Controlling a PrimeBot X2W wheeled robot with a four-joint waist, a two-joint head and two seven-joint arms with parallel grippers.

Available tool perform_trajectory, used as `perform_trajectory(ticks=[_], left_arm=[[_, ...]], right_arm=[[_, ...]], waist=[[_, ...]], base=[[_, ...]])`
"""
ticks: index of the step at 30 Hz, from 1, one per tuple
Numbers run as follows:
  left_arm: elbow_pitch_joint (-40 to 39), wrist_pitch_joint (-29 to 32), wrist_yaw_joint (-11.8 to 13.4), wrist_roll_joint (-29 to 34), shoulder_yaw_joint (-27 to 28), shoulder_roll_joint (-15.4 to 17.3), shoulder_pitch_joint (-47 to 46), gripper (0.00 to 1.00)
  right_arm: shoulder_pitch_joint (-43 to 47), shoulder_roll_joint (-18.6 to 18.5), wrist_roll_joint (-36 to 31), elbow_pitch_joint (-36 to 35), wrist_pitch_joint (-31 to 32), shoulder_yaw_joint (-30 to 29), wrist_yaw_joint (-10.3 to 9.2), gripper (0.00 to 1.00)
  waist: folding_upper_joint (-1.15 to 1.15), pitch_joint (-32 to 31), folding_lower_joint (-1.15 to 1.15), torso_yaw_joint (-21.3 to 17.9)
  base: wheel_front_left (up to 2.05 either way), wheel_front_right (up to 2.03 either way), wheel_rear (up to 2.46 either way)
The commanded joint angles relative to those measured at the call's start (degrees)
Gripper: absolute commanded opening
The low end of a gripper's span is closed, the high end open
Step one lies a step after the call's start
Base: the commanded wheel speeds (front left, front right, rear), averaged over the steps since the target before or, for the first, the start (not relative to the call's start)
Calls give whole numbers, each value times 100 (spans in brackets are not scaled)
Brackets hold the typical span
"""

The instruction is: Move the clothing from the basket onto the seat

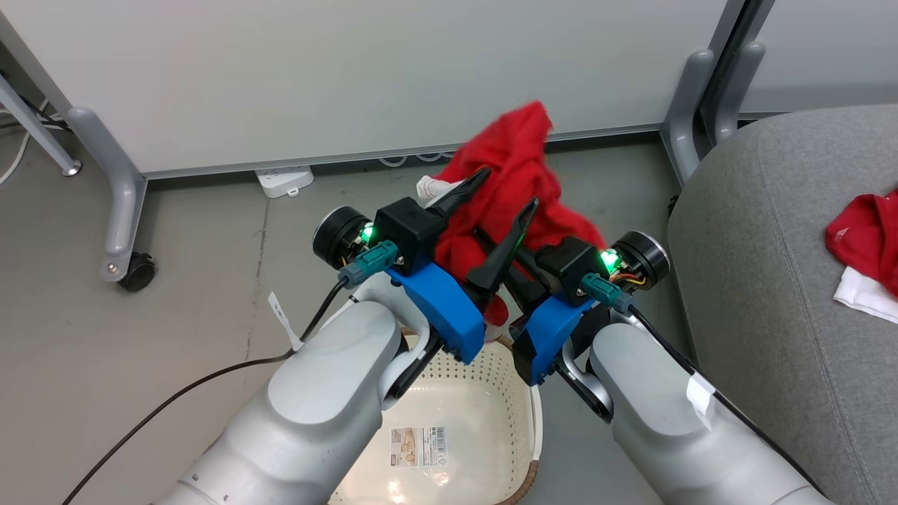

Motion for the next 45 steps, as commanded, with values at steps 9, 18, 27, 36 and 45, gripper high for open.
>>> perform_trajectory(ticks=[9,18,27,36,45], left_arm=[[27,-41,45,58,73,25,-95,100],[-1,-44,68,124,104,111,-107,100],[-3,-38,66,161,52,211,-184,100],[-63,57,49,223,-103,280,-285,100],[-165,156,47,265,-259,337,-253,100]], right_arm=[[70,-70,106,-68,-3,-28,-6,0],[107,-133,98,-215,-3,-251,-6,0],[165,-250,18,-544,-3,-712,-6,0],[338,-325,-88,-1065,-3,-1563,-6,0],[637,-443,-204,-1528,-3,-2283,-6,0]], waist=[[0,57,0,-35],[0,230,0,-332],[0,507,0,-862],[0,775,0,-1479],[0,953,0,-2033]], base=[[0,0,0],[0,0,0],[0,0,0],[0,0,0],[0,0,0]])
